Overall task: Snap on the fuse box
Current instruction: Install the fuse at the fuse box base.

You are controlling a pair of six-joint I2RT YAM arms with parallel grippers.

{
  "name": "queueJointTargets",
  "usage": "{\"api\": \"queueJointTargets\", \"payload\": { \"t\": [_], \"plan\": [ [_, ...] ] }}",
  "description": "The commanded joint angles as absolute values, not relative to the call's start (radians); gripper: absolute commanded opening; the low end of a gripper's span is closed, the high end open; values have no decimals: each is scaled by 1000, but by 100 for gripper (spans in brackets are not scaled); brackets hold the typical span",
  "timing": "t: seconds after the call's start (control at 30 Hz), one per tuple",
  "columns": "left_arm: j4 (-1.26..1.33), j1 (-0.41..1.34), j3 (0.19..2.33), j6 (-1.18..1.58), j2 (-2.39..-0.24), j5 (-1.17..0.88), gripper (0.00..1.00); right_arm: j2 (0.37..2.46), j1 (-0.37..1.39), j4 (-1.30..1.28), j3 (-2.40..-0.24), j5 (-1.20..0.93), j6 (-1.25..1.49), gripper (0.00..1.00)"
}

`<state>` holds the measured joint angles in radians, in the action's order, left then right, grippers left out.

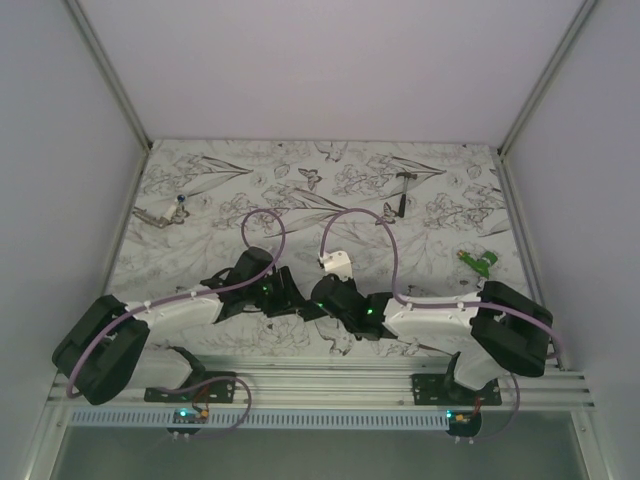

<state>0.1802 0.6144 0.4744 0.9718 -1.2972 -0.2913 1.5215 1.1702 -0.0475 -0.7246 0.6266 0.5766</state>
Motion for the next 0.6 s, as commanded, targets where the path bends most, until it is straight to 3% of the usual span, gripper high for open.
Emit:
{"api": "queueJointTargets", "payload": {
  "t": [0.0,0.2,0.57],
  "plan": [
    [184,611,483,982,-1304,-311,48,1542,1189,-47,-746,657,612,0],
    [188,614,483,987,-1307,-311,47,1555,1193,-45,-748,646,620,0],
    [193,618,482,996,-1323,-307,45,1505,1195,-47,-746,610,621,17]
  ]
}}
